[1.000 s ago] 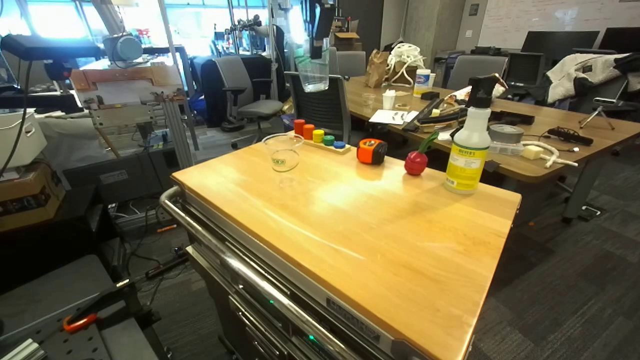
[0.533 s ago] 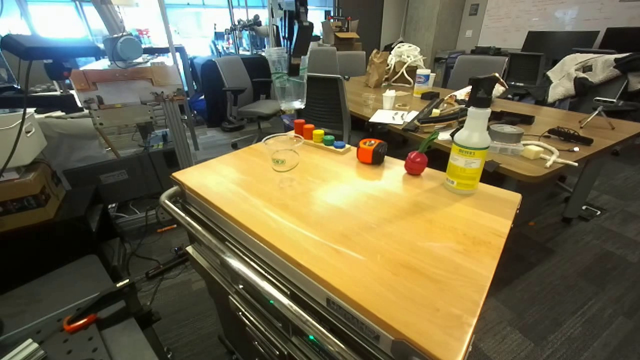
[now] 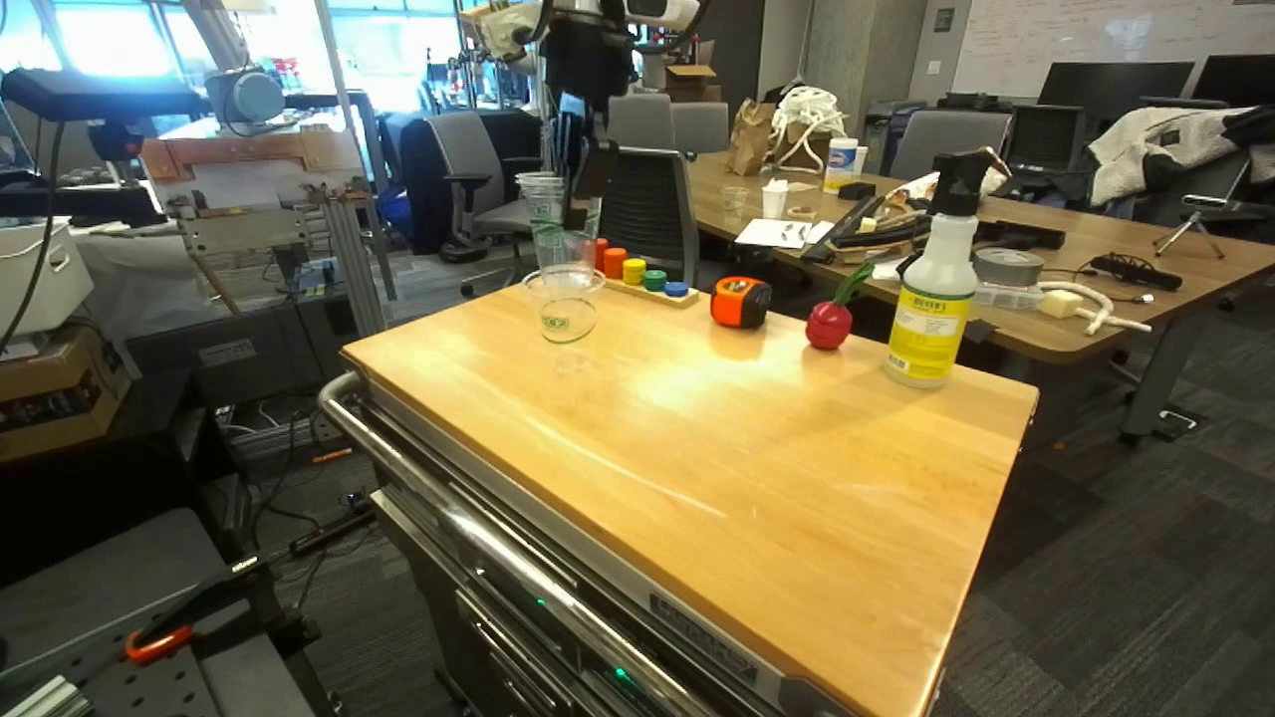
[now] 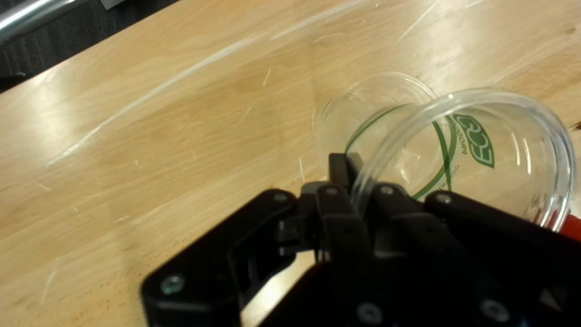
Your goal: Stack the three cups together
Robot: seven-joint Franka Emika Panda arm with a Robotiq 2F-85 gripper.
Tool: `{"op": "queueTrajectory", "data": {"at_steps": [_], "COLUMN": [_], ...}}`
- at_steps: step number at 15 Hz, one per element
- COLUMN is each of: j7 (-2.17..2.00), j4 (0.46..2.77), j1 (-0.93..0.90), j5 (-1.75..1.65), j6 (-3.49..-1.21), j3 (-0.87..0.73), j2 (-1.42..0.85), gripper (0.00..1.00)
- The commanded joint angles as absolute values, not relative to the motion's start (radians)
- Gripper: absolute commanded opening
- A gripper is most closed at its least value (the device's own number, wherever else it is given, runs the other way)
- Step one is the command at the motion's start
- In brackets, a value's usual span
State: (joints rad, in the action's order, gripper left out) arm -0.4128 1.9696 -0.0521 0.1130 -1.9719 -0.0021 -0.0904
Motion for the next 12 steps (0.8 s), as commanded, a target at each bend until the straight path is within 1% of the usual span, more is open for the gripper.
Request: {"op": "queueTrajectory", "data": {"at_steps": [1, 8, 12], "j7": [-0.350, -0.278, -0.260], "j4": [2.000, 2.028, 2.070], "j1": [-0.043, -0.054, -0.053], "j5": [0.162, 0.194, 0.180], "j6": [-2.036, -2.053, -2.061], "j3": [0.007, 0.029, 0.036], "j2": [-0.088, -0.087, -0.088], "gripper": [0.04, 0.04, 0.06]}}
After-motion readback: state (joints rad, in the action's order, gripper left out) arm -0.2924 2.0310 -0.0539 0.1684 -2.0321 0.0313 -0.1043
